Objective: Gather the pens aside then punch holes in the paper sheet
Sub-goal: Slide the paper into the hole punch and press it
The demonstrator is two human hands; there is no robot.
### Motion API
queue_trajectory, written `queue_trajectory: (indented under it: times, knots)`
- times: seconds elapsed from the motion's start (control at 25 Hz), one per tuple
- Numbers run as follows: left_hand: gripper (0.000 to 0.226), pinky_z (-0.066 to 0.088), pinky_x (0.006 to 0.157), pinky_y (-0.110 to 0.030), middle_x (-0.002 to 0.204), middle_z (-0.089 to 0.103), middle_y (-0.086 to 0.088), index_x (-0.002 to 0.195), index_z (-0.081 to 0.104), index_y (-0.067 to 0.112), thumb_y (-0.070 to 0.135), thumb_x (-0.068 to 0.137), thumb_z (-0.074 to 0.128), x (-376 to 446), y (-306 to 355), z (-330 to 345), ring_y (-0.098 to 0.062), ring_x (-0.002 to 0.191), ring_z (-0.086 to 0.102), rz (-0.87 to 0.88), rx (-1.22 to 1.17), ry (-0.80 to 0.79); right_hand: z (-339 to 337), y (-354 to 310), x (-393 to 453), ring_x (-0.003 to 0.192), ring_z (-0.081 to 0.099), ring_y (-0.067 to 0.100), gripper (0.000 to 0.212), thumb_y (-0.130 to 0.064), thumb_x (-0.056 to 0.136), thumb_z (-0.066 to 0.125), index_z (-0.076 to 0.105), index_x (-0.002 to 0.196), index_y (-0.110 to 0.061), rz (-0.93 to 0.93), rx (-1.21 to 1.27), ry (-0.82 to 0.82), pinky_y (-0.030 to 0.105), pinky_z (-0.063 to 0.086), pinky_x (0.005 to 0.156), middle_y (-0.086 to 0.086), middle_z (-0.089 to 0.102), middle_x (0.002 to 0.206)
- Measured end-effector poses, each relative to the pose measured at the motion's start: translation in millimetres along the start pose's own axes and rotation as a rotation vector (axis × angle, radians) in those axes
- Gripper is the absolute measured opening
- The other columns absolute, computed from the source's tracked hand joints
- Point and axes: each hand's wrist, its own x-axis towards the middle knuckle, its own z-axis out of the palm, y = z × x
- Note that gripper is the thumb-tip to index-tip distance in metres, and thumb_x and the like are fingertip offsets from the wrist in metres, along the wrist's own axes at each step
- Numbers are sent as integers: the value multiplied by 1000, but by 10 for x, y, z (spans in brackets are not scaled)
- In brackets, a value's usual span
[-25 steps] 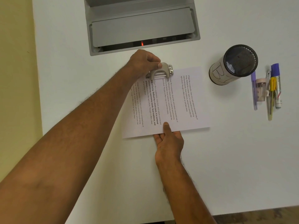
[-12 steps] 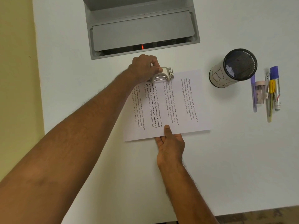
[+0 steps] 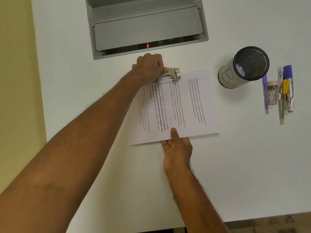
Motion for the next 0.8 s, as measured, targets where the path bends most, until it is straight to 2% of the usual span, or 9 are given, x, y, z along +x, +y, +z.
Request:
queue_trajectory:
  times: [0.12,0.28,0.4,0.6,0.8]
  knots:
    - [24,51,106,-50,124,67,-6,107,66,21,45,101,64,-49,-10,25,-25,119,60,-6,-71,41,-7,-4,-7,81,80,14,17,-9,99,69,68,115,-14,4,33,-24,28,64,65,7,80,104]
    - [35,56,93,-36,116,72,-2,120,74,20,47,100,64,-149,-35,49,-18,101,67,-11,-132,91,-4,-13,-31,86,80,15,22,-9,100,68,68,121,-14,5,49,-42,31,66,71,7,79,107]
    - [38,54,85,-32,109,74,-1,122,75,18,47,101,62,-197,-37,79,-17,94,67,10,-131,114,-10,-21,-39,89,79,17,26,-8,99,68,66,125,-12,12,52,-50,32,67,73,10,78,114]
    - [39,54,86,-34,102,71,1,120,77,18,48,102,60,-203,-61,118,-15,90,65,18,-144,138,-68,-18,-33,96,78,20,31,-8,100,68,65,130,-12,15,46,-66,34,66,78,11,77,118]
    - [40,53,88,-35,110,75,-3,119,77,17,48,102,60,-217,-88,121,-19,99,68,47,-170,138,-258,21,-101,92,79,19,30,-7,100,67,66,129,-13,30,43,-71,37,66,81,9,79,112]
